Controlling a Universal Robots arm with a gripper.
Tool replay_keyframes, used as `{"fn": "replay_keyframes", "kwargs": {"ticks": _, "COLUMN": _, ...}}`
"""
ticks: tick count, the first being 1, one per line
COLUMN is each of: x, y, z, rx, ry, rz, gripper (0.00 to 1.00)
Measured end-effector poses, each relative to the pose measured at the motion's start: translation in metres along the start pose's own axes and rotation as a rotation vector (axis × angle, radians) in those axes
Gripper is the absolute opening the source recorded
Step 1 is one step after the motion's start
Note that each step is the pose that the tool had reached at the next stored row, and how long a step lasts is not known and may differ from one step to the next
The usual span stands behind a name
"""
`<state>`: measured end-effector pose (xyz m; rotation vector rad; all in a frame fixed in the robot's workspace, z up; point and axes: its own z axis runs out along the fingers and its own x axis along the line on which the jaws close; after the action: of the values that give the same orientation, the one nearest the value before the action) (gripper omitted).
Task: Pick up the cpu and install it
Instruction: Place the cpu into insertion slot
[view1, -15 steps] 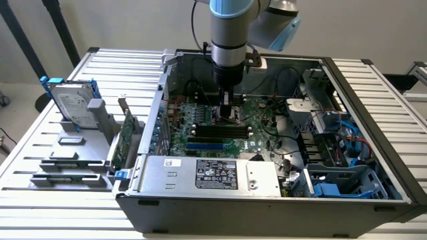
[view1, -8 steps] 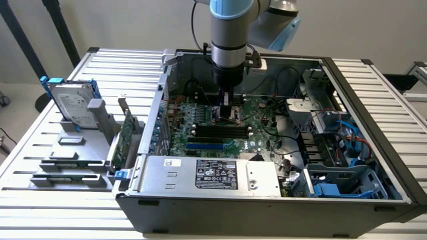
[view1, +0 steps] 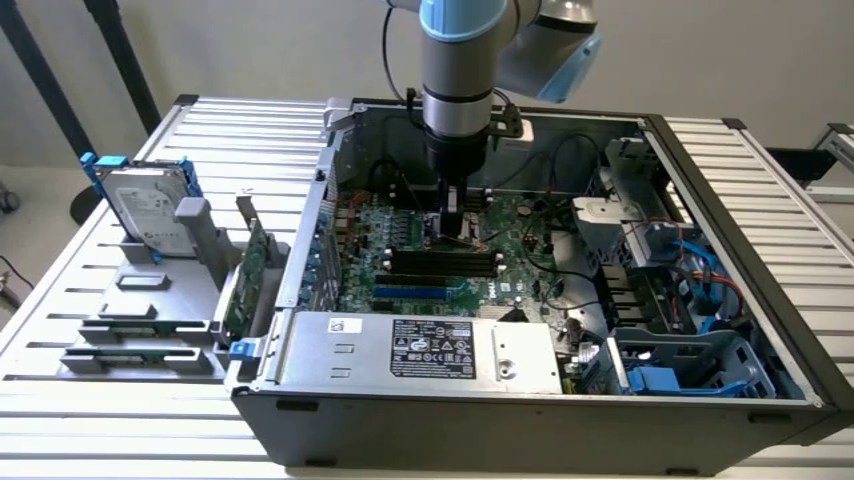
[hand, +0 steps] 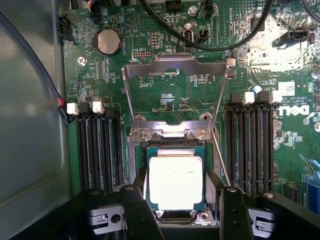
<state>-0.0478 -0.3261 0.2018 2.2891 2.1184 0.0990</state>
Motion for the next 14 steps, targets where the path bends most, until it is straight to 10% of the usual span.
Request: {"fn": "replay_keyframes", "kwargs": {"ticks": 14, "x": 0.0009, "y": -0.0014, "z": 0.0013, "rx": -0.0104, "ry": 0.0009, "rz": 0.0, "gripper": 0.55}}
